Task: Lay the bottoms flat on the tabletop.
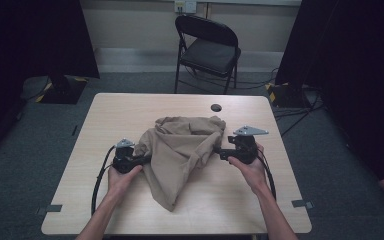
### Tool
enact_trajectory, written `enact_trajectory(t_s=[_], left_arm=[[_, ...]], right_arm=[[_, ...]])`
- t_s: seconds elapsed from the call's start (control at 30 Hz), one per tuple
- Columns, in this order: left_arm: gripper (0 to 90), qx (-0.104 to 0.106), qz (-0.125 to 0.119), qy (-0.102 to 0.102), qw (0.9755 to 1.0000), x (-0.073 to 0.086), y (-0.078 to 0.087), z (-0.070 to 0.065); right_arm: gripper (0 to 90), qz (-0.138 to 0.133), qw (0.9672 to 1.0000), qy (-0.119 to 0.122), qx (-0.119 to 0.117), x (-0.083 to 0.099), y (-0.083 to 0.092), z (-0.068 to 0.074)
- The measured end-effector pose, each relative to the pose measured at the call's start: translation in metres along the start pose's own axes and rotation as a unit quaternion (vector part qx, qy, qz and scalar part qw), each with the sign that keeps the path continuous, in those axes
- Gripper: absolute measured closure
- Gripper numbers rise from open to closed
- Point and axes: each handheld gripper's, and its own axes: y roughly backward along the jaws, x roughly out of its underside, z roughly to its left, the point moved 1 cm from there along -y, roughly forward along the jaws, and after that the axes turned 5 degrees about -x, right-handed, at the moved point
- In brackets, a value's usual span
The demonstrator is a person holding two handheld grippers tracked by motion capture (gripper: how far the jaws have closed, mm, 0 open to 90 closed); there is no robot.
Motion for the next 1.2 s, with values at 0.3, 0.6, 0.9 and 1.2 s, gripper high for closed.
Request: enact_trajectory(t_s=[0.3,0.6,0.9,1.2], left_arm=[[86.9,0.019,0.008,-0.018,0.9996,0.001,0.005,-0.007],[86.9,0.026,0.009,-0.016,0.9995,0.010,0.008,-0.004],[86.7,0.029,0.005,-0.009,0.9995,0.011,0.011,0.001],[86.7,0.023,0.001,-0.002,0.9997,0.010,0.015,0.003]], right_arm=[[24.9,0.006,0.9992,0.024,-0.032,-0.037,-0.034,0.018],[21.3,0.054,0.9959,0.040,-0.060,-0.065,-0.098,0.034],[64.2,0.070,0.9940,0.035,-0.077,-0.055,-0.125,0.041],[88.6,0.047,0.9936,0.034,-0.097,-0.044,-0.103,0.036]])
